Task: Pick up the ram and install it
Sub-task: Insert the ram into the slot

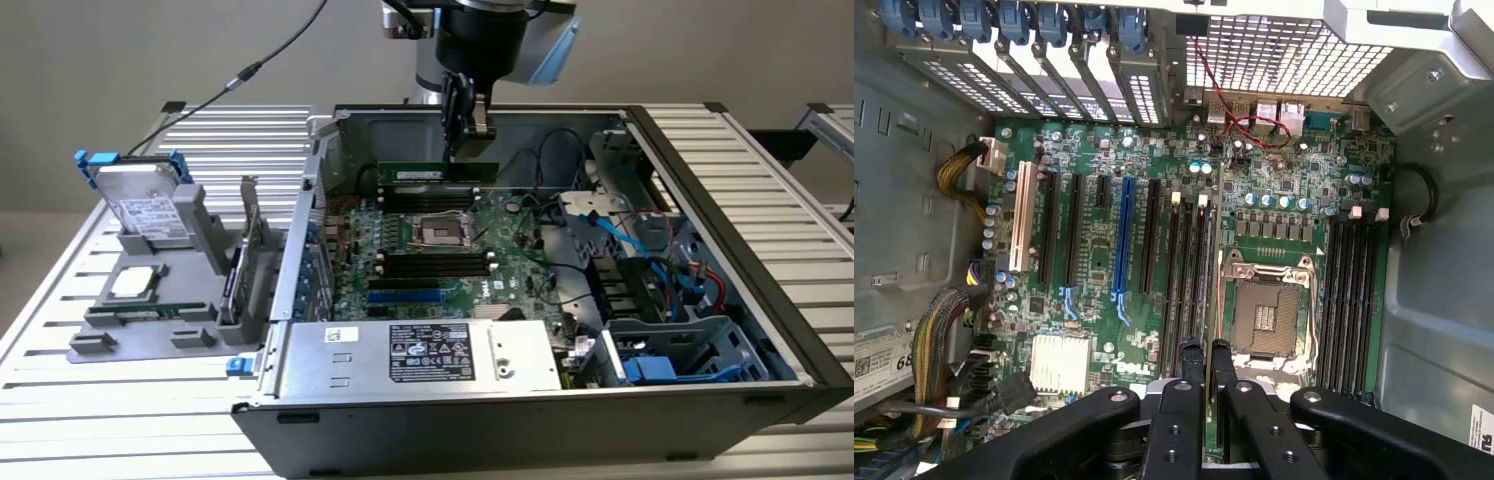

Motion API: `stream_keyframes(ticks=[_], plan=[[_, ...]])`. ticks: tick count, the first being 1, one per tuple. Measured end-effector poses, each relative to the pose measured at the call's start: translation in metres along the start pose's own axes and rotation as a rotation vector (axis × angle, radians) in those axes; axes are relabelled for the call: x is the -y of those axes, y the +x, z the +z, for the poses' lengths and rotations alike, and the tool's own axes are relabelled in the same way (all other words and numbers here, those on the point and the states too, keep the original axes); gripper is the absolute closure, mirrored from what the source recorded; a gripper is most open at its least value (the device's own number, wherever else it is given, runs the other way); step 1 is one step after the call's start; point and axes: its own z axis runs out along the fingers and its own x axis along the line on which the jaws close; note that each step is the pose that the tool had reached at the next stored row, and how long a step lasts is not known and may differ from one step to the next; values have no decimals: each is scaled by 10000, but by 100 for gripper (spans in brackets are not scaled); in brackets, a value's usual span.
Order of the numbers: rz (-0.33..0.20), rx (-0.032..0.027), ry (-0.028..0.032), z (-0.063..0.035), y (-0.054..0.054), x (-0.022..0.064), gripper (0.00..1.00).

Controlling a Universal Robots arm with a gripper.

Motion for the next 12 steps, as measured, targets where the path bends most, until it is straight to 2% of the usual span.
stream_keyframes(ticks=[8, 12], plan=[[0, 0, 0, 3, -1, 0, 86], [1, 0, 7, 70, -3, 7, 86]])
